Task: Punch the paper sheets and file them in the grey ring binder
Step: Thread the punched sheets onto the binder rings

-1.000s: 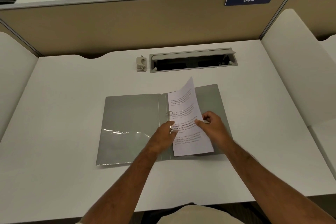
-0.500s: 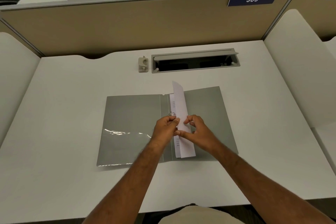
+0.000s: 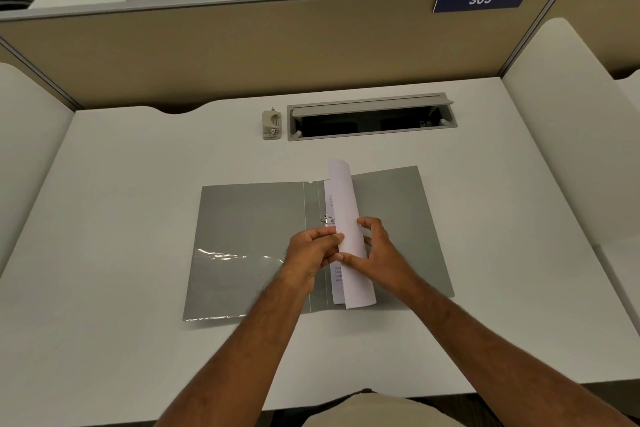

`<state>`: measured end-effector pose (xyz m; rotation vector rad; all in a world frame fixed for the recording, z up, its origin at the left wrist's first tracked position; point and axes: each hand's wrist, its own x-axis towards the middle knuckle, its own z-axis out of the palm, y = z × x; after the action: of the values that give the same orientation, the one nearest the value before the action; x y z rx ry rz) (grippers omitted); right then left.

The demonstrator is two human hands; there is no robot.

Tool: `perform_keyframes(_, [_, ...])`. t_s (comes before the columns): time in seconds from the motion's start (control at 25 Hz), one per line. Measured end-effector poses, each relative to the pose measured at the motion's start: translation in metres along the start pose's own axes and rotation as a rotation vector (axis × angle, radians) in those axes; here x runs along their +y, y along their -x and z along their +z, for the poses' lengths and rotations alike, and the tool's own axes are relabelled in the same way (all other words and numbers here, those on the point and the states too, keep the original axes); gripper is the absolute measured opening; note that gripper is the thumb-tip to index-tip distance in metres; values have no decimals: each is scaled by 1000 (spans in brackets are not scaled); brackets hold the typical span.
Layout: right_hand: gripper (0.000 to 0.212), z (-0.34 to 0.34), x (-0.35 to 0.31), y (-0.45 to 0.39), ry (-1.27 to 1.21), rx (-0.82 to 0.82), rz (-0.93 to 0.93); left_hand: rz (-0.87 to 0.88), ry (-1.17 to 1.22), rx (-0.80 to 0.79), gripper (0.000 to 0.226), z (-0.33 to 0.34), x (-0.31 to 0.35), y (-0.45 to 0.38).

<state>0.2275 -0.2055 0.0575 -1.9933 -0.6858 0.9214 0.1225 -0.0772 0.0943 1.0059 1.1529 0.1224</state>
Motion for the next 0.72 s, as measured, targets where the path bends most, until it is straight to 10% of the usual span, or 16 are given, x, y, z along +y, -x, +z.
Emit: perform_keyframes(0.72, [90,3,2,2,27,20,28,39,-23,60,45,0,-1,-4])
